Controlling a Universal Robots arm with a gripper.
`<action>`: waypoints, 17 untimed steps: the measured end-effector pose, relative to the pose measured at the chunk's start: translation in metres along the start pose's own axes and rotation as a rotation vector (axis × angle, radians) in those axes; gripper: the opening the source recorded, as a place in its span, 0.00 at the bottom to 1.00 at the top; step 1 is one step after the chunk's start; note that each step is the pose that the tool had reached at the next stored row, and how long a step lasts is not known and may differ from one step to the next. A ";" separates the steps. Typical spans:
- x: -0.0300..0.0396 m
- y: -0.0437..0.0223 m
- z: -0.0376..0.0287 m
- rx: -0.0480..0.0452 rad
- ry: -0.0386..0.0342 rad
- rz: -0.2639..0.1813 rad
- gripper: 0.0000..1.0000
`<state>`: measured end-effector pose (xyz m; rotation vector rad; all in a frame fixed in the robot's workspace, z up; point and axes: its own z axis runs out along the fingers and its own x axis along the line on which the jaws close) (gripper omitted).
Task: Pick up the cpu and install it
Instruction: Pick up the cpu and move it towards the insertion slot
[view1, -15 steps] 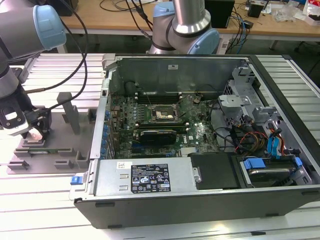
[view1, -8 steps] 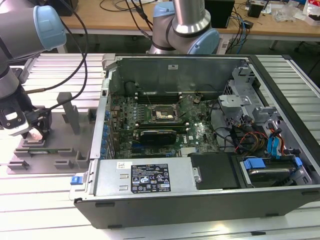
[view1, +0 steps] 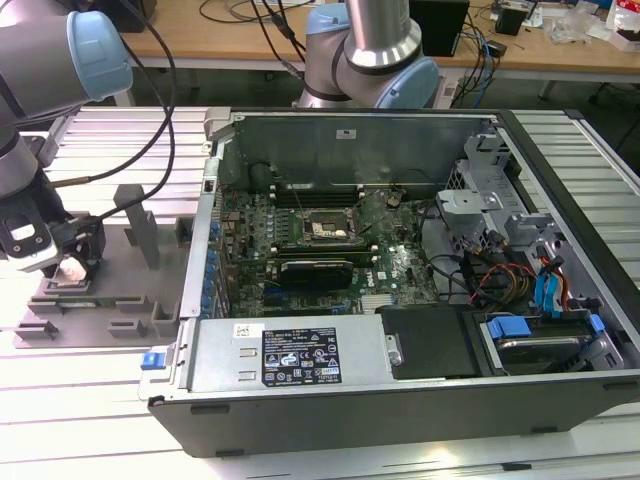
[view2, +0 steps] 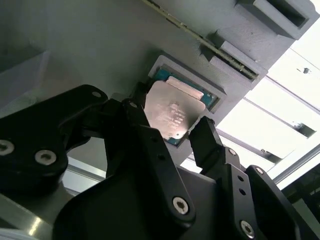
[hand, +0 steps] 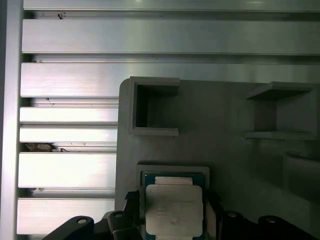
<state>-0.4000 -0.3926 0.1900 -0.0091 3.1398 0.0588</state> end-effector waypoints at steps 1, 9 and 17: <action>0.0000 0.0000 0.0004 -0.0003 -0.0002 0.000 0.62; 0.0000 0.0000 0.0007 -0.0012 0.0000 0.000 0.62; 0.0000 0.0000 0.0010 0.0010 0.0019 0.000 0.62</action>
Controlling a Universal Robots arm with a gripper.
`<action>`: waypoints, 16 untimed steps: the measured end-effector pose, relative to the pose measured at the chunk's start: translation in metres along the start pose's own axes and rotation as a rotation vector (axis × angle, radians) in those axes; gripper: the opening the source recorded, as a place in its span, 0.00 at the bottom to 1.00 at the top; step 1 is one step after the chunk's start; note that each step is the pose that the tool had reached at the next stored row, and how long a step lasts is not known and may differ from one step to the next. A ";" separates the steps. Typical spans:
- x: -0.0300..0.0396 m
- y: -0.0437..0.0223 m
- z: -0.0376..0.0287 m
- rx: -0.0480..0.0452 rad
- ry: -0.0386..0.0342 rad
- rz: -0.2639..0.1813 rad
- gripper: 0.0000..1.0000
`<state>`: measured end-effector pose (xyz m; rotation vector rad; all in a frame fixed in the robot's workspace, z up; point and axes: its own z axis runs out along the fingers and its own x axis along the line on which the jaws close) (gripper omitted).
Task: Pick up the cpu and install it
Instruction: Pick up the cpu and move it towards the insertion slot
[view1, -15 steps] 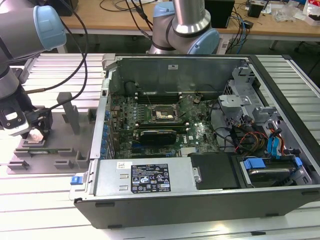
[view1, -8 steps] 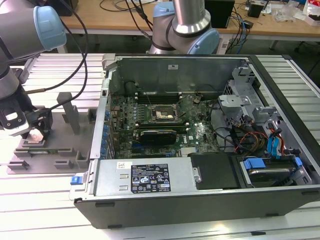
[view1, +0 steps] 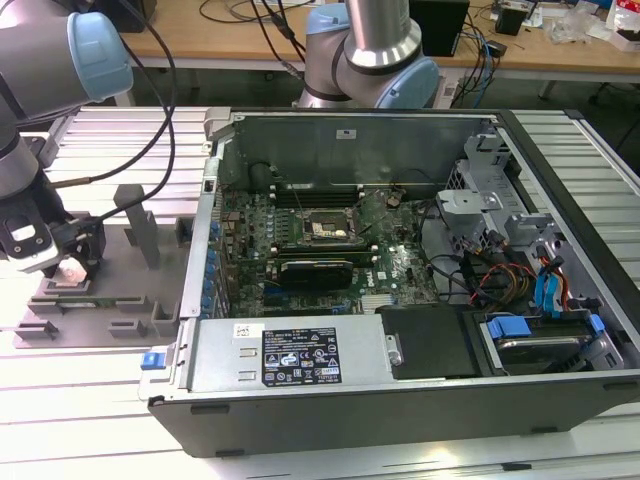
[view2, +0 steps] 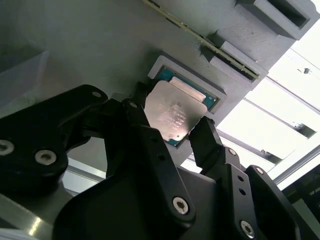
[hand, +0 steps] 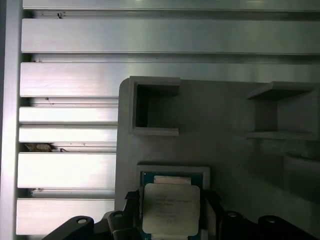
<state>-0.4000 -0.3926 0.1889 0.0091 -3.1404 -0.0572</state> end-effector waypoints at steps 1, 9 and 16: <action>0.0000 0.0000 0.0000 0.0018 0.0023 0.000 0.62; -0.0010 0.0000 0.0006 0.0018 0.0055 0.000 0.62; -0.0010 0.0000 0.0005 0.0018 0.0057 0.000 0.55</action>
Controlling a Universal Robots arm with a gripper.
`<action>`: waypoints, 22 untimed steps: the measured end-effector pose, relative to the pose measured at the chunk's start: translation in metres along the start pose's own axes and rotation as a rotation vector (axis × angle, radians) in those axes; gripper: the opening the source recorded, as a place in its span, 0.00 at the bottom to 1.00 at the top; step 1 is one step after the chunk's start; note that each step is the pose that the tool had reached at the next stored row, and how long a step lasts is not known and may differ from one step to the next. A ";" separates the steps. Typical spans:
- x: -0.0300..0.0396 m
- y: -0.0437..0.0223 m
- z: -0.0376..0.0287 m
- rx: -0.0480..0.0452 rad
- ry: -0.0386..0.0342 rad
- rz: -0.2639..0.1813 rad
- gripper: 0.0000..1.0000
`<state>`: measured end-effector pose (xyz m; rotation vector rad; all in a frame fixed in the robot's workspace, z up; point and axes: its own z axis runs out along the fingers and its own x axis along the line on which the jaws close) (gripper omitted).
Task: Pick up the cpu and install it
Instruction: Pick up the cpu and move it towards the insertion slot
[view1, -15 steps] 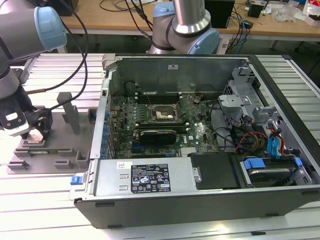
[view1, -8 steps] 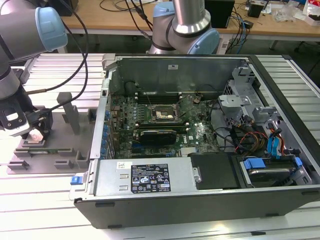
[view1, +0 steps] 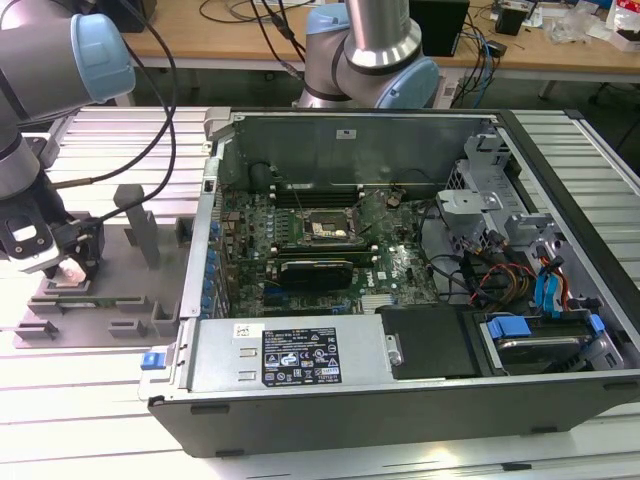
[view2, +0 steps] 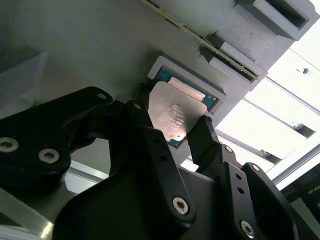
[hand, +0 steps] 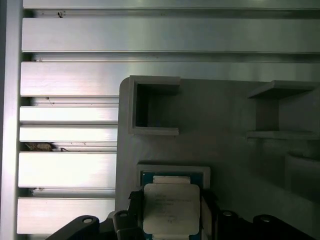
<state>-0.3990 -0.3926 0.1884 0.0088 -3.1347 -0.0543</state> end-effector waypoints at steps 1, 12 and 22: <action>0.0000 0.0000 0.0000 0.0000 -0.0001 0.000 0.55; 0.0001 0.0005 -0.0130 -0.0018 -0.0007 -0.003 0.55; -0.0005 0.0012 -0.0340 -0.0018 -0.0008 -0.003 0.55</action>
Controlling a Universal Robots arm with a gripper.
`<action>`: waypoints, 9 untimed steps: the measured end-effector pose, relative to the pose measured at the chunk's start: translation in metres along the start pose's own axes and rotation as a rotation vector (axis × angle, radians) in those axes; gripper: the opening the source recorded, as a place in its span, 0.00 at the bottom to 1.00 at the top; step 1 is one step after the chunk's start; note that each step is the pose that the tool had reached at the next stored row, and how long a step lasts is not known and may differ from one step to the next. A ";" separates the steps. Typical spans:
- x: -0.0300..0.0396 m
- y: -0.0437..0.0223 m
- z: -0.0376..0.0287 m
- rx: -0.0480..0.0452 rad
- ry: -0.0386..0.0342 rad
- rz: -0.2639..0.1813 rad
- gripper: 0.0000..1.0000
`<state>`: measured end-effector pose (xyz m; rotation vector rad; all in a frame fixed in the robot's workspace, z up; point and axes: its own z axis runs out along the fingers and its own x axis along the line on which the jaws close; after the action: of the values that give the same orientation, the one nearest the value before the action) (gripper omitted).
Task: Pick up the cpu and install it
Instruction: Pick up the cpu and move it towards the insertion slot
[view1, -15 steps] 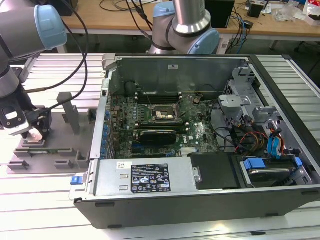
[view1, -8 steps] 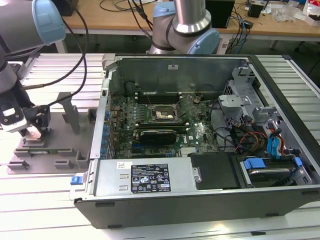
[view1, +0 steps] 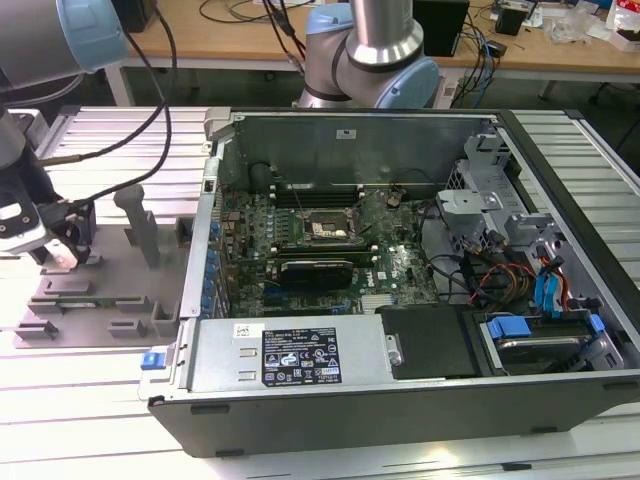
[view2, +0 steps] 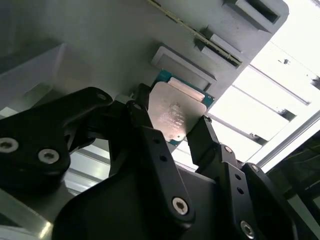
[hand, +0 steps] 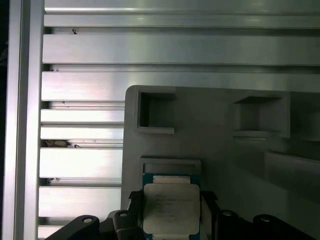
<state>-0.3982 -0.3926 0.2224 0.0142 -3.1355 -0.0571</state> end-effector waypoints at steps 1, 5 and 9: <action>-0.0001 0.0001 -0.0019 0.0000 0.0001 0.000 0.55; -0.0001 0.0001 -0.0027 0.0000 0.0000 0.000 0.55; -0.0001 0.0001 -0.0030 0.0000 0.0000 0.000 0.55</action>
<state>-0.3981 -0.3926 0.2254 0.0142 -3.1355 -0.0572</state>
